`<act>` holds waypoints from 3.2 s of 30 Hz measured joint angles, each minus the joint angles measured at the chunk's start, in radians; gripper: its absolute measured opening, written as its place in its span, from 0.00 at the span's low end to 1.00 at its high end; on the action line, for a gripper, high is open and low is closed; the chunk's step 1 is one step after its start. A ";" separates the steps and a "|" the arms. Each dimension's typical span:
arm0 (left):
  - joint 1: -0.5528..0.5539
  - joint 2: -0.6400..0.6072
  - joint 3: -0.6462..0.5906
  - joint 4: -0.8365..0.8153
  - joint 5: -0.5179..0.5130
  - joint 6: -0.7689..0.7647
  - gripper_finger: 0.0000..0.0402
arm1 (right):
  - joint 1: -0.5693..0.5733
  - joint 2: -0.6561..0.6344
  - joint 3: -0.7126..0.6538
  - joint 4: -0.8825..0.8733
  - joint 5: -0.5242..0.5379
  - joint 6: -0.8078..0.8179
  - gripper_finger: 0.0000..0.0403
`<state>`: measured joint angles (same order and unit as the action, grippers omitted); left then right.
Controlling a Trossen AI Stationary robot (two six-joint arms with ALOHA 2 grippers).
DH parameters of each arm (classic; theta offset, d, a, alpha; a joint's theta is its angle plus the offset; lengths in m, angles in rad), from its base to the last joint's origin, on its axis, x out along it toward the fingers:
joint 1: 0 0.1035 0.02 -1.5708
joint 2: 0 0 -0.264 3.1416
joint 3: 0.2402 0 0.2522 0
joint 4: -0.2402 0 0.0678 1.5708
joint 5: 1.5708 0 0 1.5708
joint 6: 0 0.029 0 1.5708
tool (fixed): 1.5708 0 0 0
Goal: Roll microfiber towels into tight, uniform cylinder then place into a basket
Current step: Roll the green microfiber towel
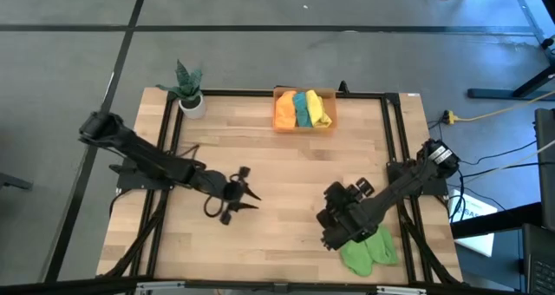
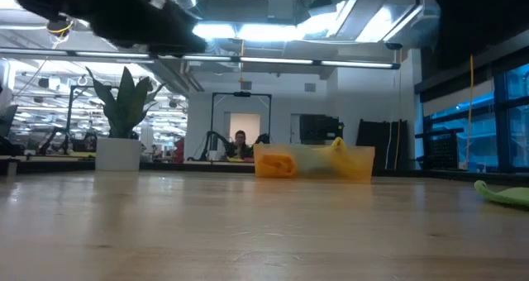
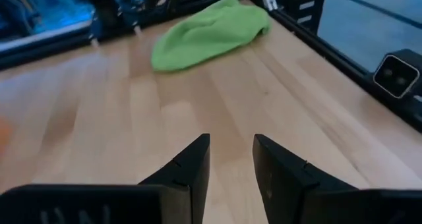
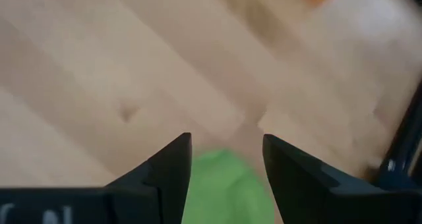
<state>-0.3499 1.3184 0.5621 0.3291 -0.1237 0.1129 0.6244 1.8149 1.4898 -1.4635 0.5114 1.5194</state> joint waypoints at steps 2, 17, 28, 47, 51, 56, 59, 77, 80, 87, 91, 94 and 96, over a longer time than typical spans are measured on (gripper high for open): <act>0.014 0.063 0.038 0.031 0.026 0.031 0.27 | 0.010 0.000 -0.007 0.000 -0.062 0.002 0.47; 0.101 0.559 0.537 -0.005 0.179 0.477 0.27 | 0.022 -0.007 0.064 -0.105 -0.010 -0.057 0.47; 0.123 0.788 0.719 0.044 0.222 0.708 0.27 | 0.107 -0.118 0.080 -0.107 0.227 -0.059 0.47; 0.180 1.101 1.286 -0.313 0.210 0.479 0.27 | 0.127 -0.161 0.079 -0.107 0.167 -0.065 0.47; 0.204 1.100 1.291 -0.340 0.213 0.287 0.27 | 0.127 -0.160 0.078 -0.108 0.152 -0.085 0.47; 0.217 1.100 1.291 -0.382 0.208 0.157 0.27 | 0.127 -0.160 0.078 -0.107 0.152 -0.110 0.47; 0.210 1.100 1.290 -0.406 0.191 0.091 0.27 | 0.127 -0.160 0.078 -0.107 0.197 -0.117 0.47; 0.271 1.083 1.288 -0.472 -0.169 -0.086 0.27 | 0.144 -0.208 0.078 -0.103 0.109 -0.167 0.47; 0.294 1.081 1.288 -0.473 -0.162 -0.118 0.27 | 0.146 -0.217 0.079 -0.104 0.103 -0.166 0.47; 0.306 1.081 1.288 -0.470 0.214 -0.159 0.27 | 0.146 -0.219 0.079 -0.104 0.097 -0.167 0.47; 0.266 1.093 1.288 -0.447 0.194 -0.088 0.27 | 0.148 -0.219 0.079 -0.104 0.096 -0.167 0.47; 0.235 1.102 1.288 -0.424 0.187 -0.033 0.27 | 0.147 -0.219 0.079 -0.100 0.096 -0.166 0.47; 0.219 1.101 1.289 -0.394 0.134 -0.028 0.27 | 0.147 -0.219 0.079 -0.098 0.096 -0.166 0.47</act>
<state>-0.1305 2.4196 1.8510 -0.0652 0.0104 0.0853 0.7712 1.5959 1.5684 -1.5614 0.6078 1.3531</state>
